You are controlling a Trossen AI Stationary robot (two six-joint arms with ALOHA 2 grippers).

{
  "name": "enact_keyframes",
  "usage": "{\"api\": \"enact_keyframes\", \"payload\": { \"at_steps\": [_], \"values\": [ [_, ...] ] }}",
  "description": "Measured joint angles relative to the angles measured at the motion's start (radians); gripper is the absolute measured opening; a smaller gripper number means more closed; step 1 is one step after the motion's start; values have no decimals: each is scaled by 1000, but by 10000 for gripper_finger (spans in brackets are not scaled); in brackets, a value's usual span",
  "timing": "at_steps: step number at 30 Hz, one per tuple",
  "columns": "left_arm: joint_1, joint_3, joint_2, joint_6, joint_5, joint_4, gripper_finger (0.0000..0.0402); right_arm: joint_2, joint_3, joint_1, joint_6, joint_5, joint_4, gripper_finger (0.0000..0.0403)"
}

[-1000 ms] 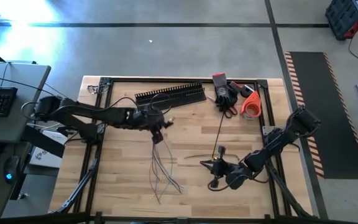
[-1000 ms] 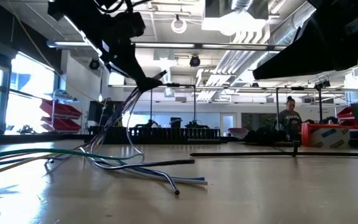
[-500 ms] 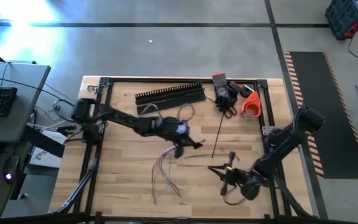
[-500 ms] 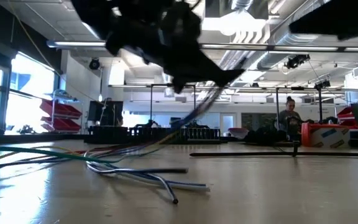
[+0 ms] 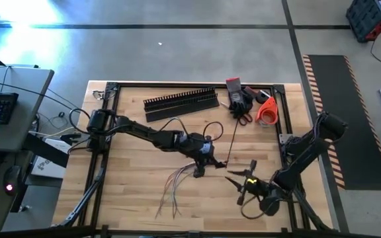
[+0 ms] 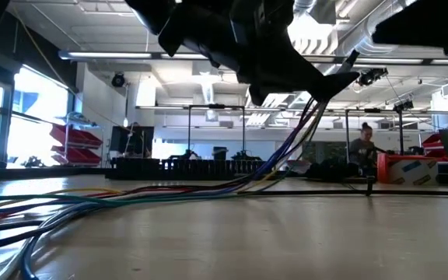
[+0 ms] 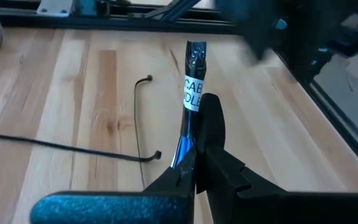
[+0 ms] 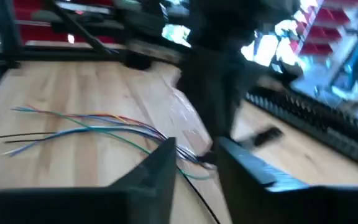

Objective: Ziptie cables
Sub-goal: Wrap the top black zip tie around the colored cable bundle

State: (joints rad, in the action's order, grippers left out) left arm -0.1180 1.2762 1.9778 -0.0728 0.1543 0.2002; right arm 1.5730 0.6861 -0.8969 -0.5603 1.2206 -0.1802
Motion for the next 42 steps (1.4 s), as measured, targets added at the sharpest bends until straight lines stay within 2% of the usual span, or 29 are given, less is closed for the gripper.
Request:
{"api": "enact_keyframes", "payload": {
  "at_steps": [3,6,8,11,15,23,29,33,35,37,42],
  "values": [
    [-16,0,6,13,-29,-7,0,0,0,38,-146,-67,104,166],
    [-22,0,6,25,-30,-5,0,4,0,85,-206,-119,151,215],
    [-24,0,5,25,-34,-4,0,13,0,115,-196,-131,145,234],
    [-26,0,6,26,-37,-6,0,19,0,155,-150,-157,135,239],
    [-26,0,6,33,-39,-15,0,19,0,173,-89,-184,130,196],
    [-26,0,6,33,-42,-20,0,19,0,183,-6,-148,95,21],
    [-26,0,6,27,-49,-21,2,19,0,188,30,-133,93,3],
    [-28,0,1,25,-56,-41,25,19,0,162,-9,-154,125,1],
    [-31,0,0,25,-51,-61,43,13,0,131,-70,-221,173,1],
    [-36,0,0,29,-53,-83,61,1,4,95,-170,-369,236,1],
    [-54,0,0,50,-82,-102,94,-3,37,16,-571,-918,362,1]
  ]
}}
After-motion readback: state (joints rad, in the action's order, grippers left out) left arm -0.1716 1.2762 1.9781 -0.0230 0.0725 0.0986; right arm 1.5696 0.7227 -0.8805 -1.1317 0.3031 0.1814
